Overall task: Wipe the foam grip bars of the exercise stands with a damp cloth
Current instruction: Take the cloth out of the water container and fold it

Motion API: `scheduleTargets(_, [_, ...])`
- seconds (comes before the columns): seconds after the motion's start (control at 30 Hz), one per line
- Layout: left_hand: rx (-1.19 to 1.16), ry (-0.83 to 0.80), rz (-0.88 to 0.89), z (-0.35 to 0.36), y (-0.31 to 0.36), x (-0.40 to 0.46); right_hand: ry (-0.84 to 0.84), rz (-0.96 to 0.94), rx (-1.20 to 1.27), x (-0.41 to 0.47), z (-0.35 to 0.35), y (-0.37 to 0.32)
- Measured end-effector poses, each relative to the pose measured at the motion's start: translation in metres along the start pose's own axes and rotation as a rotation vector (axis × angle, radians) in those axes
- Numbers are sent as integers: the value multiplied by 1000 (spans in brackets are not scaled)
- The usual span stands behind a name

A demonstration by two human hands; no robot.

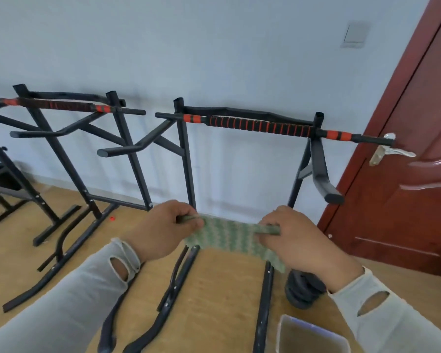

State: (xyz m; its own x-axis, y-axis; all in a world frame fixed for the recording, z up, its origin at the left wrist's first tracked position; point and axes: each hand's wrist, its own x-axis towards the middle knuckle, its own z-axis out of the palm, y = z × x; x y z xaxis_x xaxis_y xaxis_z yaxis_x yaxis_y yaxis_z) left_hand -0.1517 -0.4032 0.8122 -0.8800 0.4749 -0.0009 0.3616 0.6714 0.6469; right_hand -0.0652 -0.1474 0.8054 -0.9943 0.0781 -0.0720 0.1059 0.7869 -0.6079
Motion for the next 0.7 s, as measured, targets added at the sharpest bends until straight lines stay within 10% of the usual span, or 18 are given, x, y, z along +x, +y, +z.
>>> scheduleTargets(0.3, [-818,117,-78,-53,-46,74,197,195,454,66,3,-82])
scheduleTargets(0.5, [-846,216,-149,-51,-36,100,395,379,811,97,22,-111])
scheduleTargets(0.7, [-631,175,141,-42,-10,109,435,345,841,128,34,-126])
